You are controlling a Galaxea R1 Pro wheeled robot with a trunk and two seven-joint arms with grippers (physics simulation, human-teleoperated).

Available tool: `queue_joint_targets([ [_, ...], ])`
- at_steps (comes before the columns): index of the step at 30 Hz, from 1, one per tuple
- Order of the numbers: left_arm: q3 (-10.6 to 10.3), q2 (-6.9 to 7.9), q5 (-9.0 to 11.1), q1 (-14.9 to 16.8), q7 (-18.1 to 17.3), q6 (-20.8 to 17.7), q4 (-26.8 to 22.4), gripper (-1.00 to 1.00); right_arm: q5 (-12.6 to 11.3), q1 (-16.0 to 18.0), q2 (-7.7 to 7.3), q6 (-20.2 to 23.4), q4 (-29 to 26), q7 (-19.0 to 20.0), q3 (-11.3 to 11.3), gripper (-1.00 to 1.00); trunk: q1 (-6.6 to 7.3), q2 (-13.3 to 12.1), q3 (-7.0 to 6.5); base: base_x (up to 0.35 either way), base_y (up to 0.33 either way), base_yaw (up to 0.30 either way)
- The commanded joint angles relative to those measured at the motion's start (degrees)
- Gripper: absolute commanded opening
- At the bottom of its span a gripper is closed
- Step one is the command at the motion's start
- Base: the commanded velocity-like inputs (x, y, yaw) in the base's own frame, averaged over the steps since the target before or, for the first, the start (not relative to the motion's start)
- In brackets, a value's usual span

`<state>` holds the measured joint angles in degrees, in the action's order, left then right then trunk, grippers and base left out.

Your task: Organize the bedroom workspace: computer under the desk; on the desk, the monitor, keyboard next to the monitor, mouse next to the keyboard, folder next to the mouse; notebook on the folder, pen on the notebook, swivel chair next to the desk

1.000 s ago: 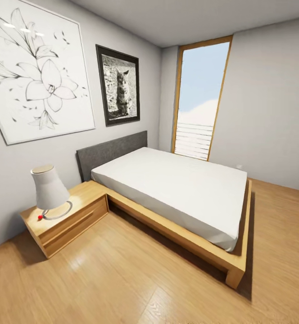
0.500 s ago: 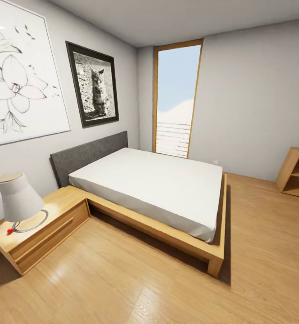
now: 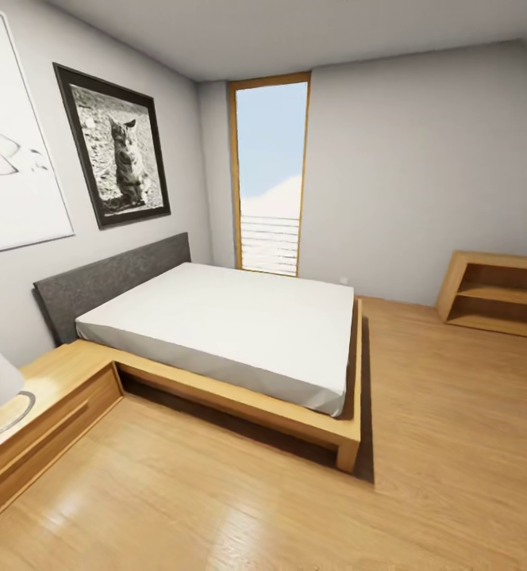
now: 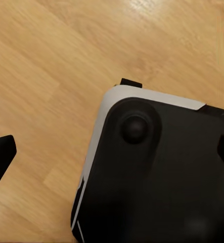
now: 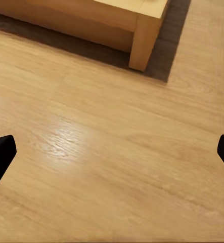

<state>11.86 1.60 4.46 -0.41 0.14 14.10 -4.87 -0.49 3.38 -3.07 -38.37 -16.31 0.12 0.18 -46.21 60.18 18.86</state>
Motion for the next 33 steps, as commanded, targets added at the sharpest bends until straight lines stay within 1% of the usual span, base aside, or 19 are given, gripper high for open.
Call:
queue_joint_targets([
  [1,-0.2,-0.01,0.5,0.0,0.0,0.1,0.0,1.00,0.0,0.0,0.00,-0.2,0.1,0.0,0.0,1.00,0.00,0.0,0.05,0.000,0.000,-0.294],
  [17,-0.2,0.00,0.5,0.0,-0.1,0.1,0.2,1.00,0.0,0.0,0.00,-0.1,0.5,0.1,0.2,1.00,0.00,0.0,0.23,0.000,0.000,-0.282],
  [33,-0.2,0.01,0.5,0.0,-0.1,0.1,0.2,1.00,0.0,0.0,0.04,-0.1,1.1,0.1,0.2,1.00,0.00,0.0,1.40,0.000,0.000,-0.170],
])
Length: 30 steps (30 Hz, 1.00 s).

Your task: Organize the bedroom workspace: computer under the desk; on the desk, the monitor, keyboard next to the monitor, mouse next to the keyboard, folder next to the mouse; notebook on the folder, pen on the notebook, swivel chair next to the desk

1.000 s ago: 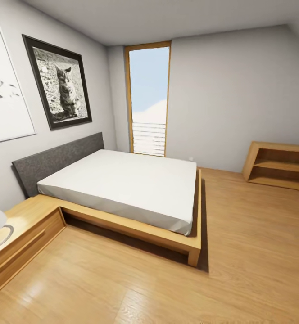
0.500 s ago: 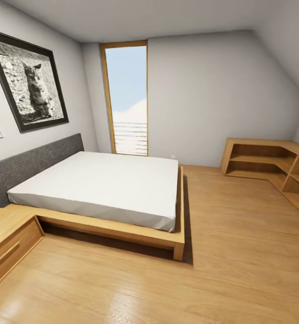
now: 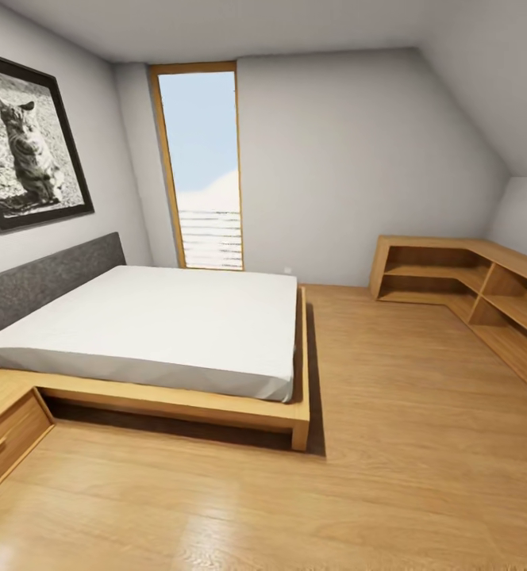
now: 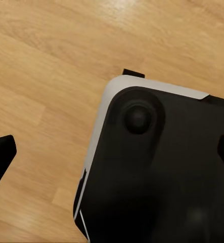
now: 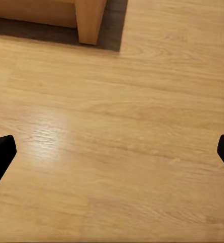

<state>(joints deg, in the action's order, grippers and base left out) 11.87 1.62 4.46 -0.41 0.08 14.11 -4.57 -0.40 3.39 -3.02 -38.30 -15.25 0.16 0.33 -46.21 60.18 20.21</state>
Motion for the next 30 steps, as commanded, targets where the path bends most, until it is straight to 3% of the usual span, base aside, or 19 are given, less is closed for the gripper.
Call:
queue_joint_targets([
  [1,-0.2,-0.02,0.5,0.0,0.0,0.1,-0.1,1.00,0.0,0.0,-0.02,-0.1,0.0,0.0,0.0,1.00,0.00,0.0,0.13,0.000,0.000,-0.162],
  [30,-0.2,-0.03,0.5,0.0,0.0,0.1,-0.1,1.00,0.1,0.0,0.71,-0.2,0.1,0.1,0.1,1.00,0.00,0.0,2.14,0.000,0.000,-0.173],
])
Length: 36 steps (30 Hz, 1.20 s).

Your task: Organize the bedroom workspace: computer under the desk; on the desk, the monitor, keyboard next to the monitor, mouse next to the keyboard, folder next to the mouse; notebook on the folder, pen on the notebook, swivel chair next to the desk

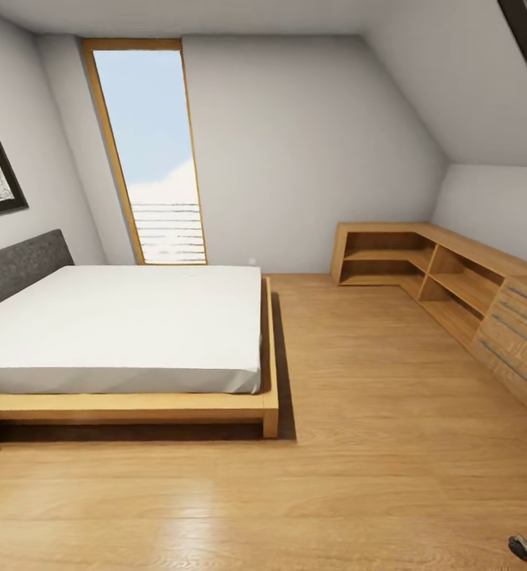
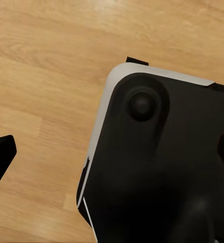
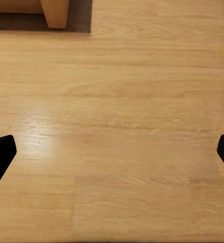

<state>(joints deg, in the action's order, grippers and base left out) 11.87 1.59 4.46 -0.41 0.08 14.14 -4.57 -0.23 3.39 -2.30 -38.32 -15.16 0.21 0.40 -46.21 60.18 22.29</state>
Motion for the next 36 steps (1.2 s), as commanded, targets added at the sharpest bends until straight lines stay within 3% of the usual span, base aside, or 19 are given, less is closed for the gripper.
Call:
queue_joint_targets([
  [1,-0.2,-0.01,0.5,0.0,0.0,0.1,-0.1,1.00,0.0,0.0,0.00,-0.2,0.0,0.0,0.0,1.00,0.00,0.0,0.10,0.000,0.000,-0.206],
  [12,-0.2,0.01,0.5,0.0,0.0,0.1,-0.1,1.00,1.0,0.0,0.04,-0.2,0.0,0.0,2.1,1.00,0.00,0.0,0.66,0.000,0.000,-0.210],
  [25,-0.3,0.24,0.5,0.0,0.1,0.4,-0.4,1.00,1.1,0.0,0.05,-0.2,0.0,0.0,2.5,1.00,0.00,0.0,1.30,0.000,0.000,-0.214],
  [32,-0.2,0.85,0.6,0.0,0.3,0.5,-6.9,1.00,1.2,0.0,0.09,-0.2,0.0,0.0,2.5,1.00,0.00,0.0,1.60,0.000,0.000,-0.223],
  [36,0.6,0.95,0.8,0.0,1.5,0.3,-15.4,1.00,1.2,0.0,0.07,-0.2,0.0,0.0,2.5,1.00,0.00,0.0,1.74,0.000,0.000,-0.233],
])
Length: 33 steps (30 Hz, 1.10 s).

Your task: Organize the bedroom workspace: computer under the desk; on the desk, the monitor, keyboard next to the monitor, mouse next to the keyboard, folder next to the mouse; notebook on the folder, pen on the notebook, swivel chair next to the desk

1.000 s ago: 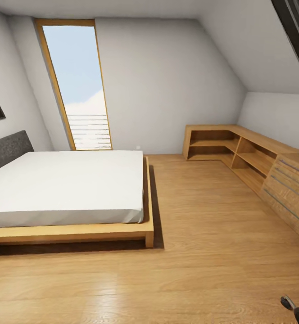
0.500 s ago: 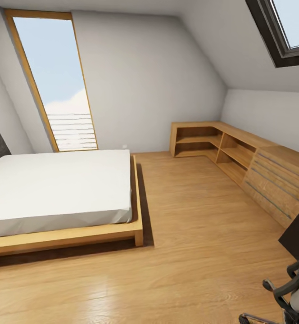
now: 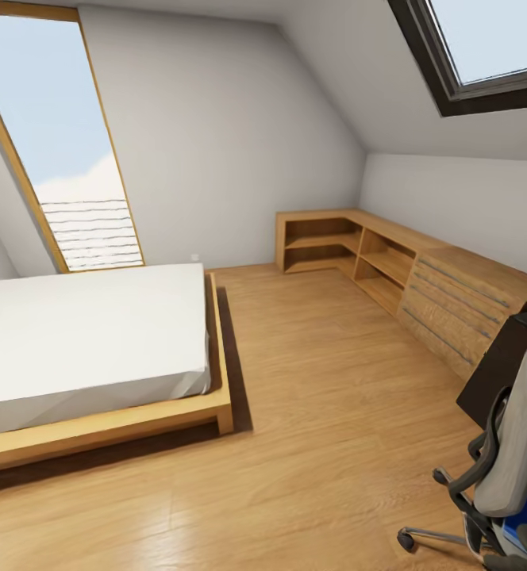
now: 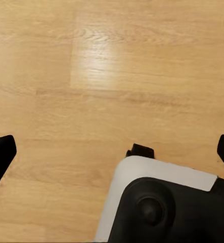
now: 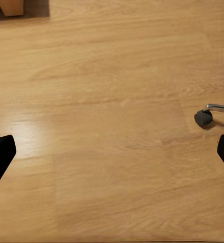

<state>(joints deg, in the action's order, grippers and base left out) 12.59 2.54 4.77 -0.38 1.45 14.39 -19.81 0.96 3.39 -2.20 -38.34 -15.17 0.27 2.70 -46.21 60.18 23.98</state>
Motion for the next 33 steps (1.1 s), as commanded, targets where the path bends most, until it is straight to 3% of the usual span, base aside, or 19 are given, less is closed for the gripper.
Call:
queue_joint_targets([
  [1,0.2,-0.09,1.0,-0.1,1.5,0.0,-3.4,1.00,0.0,0.0,-0.03,-0.2,0.0,0.0,0.4,1.00,0.00,0.0,0.07,0.000,0.000,-0.247],
  [6,0.5,-0.21,1.8,-0.1,2.9,0.0,-7.2,1.00,0.0,0.0,0.01,-0.1,0.0,0.0,1.1,1.00,0.00,0.0,0.10,0.000,0.000,-0.253],
  [12,0.6,-0.22,1.9,-0.1,3.0,1.1,-6.4,1.00,0.8,0.0,1.11,0.0,-0.5,-0.1,1.6,1.00,0.00,0.0,0.11,0.000,0.000,-0.257],
  [14,0.7,-0.11,1.9,-0.1,3.1,5.2,-5.2,1.00,2.2,0.0,2.25,0.0,-1.1,-0.2,1.7,1.00,0.00,0.0,0.11,0.000,0.000,-0.261],
  [19,1.0,-0.19,2.0,-0.1,3.6,12.8,-3.4,1.00,3.6,0.0,3.10,0.4,-3.6,-0.4,1.7,1.00,0.00,0.0,0.11,0.000,0.000,-0.262],
  [22,1.1,-0.38,1.9,-0.1,3.7,14.7,-2.8,1.00,3.7,0.0,3.26,0.7,-4.4,-0.4,1.7,1.00,0.00,0.0,0.11,0.000,0.000,-0.263],
  [33,1.0,-0.54,1.9,-0.1,3.5,15.7,-1.3,1.00,3.9,0.0,3.10,0.3,-1.2,-0.4,1.5,1.00,0.00,0.0,0.11,0.000,0.102,-0.263],
])
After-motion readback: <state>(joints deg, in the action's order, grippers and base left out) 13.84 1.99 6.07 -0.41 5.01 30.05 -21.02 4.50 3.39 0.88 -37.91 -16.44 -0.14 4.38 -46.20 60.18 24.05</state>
